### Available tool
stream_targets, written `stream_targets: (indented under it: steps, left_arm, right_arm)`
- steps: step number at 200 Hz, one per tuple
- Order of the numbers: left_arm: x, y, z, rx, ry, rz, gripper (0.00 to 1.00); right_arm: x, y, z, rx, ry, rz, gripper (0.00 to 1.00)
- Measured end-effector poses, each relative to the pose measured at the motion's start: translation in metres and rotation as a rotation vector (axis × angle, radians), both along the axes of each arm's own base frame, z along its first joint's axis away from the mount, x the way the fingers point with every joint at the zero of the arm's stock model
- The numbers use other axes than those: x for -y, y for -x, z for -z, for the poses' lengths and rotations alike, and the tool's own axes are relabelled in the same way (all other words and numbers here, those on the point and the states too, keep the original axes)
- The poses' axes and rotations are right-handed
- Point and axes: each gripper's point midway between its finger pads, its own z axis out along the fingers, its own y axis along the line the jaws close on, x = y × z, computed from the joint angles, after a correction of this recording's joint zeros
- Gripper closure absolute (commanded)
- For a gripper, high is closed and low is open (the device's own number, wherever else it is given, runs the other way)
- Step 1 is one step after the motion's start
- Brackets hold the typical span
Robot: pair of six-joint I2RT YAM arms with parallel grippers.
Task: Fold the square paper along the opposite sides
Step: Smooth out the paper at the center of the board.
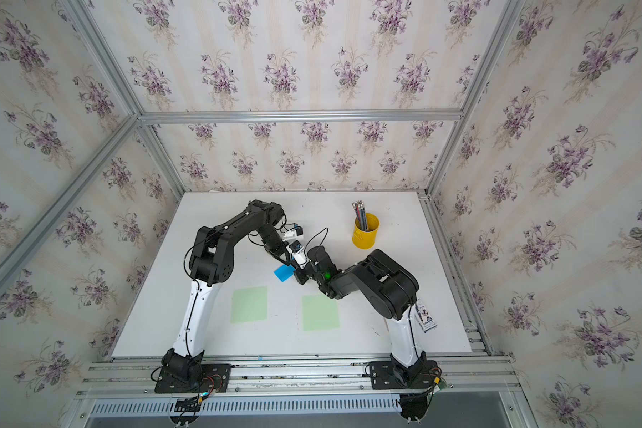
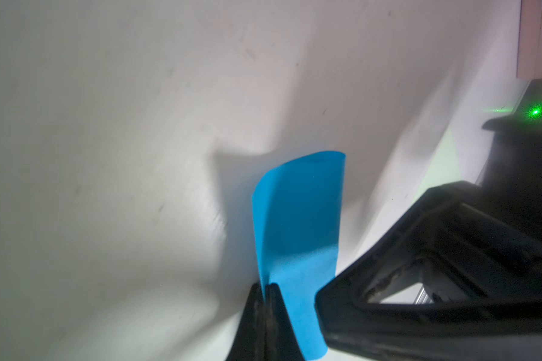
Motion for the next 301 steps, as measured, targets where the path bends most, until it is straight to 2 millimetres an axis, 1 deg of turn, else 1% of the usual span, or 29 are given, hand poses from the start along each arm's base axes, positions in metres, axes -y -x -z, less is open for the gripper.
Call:
stream_targets:
  steps: [22,59,90,145,187,226,247,264,287,301]
  left_arm:
    - [0.000,0.000,0.000,0.000,0.001,-0.001,1.00]
    - [-0.001,-0.001,0.000,0.000,0.002,-0.004,1.00]
    - [-0.001,-0.001,0.000,-0.001,0.002,-0.005,1.00]
    - [-0.004,-0.003,0.002,-0.015,-0.004,-0.031,1.00]
    - [-0.007,-0.004,0.003,-0.025,-0.007,-0.049,1.00]
    - [-0.007,-0.005,0.002,-0.029,-0.007,-0.053,1.00]
    - [-0.007,-0.005,0.002,-0.028,-0.008,-0.053,1.00]
    - [-0.008,-0.007,0.002,-0.018,-0.012,-0.053,1.00]
    - [-0.009,-0.008,0.002,-0.016,-0.014,-0.056,1.00]
    - [-0.009,-0.008,0.003,-0.017,-0.015,-0.061,1.00]
  right_arm:
    - [0.000,0.000,0.006,-0.021,-0.001,0.011,1.00]
    - [-0.004,0.002,0.010,-0.028,0.004,0.004,1.00]
    - [-0.006,0.004,0.020,-0.039,0.029,0.009,1.00]
    - [-0.005,0.007,0.022,-0.007,0.055,0.021,1.00]
    - [0.005,0.014,0.023,0.002,0.075,0.038,1.00]
    - [0.014,0.025,0.024,0.010,0.083,0.042,1.00]
    - [0.017,0.027,0.021,0.011,0.092,0.050,1.00]
    - [0.017,0.027,0.016,0.008,0.107,0.046,1.00]
    - [0.006,0.020,-0.007,0.042,0.069,0.032,1.00]
    - [-0.001,0.018,-0.014,0.053,0.046,0.018,1.00]
